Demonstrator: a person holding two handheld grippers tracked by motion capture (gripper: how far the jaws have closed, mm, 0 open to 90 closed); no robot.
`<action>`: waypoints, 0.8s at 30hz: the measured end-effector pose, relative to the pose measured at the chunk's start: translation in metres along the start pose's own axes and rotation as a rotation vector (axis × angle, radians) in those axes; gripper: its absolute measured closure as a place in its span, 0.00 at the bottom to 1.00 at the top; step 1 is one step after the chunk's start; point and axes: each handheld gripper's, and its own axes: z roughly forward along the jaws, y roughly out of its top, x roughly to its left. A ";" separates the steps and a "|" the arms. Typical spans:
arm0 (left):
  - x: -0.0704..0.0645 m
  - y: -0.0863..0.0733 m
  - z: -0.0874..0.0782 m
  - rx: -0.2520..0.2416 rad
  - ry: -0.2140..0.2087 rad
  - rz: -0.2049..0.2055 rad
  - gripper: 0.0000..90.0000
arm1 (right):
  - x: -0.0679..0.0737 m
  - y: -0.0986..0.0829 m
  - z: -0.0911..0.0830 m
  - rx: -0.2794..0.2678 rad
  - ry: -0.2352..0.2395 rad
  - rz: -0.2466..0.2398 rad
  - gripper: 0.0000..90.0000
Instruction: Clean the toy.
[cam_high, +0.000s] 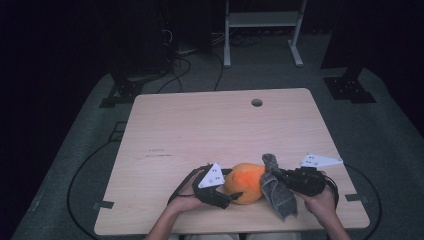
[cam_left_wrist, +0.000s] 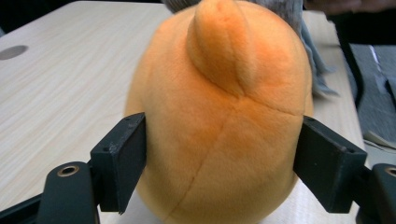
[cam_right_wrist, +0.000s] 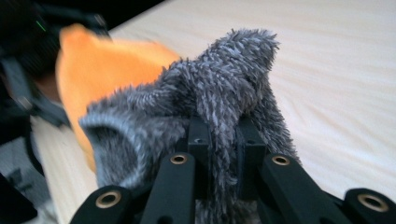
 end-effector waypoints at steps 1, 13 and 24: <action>-0.002 0.000 0.000 0.007 -0.008 0.017 0.25 | 0.003 0.003 -0.001 -0.022 0.017 -0.001 0.88; 0.003 -0.003 -0.002 -0.006 -0.011 -0.013 0.25 | 0.002 0.004 -0.004 -0.035 0.018 0.024 0.88; 0.005 -0.006 0.004 0.032 -0.024 -0.002 0.20 | 0.008 0.006 0.008 -0.011 0.017 -0.010 0.88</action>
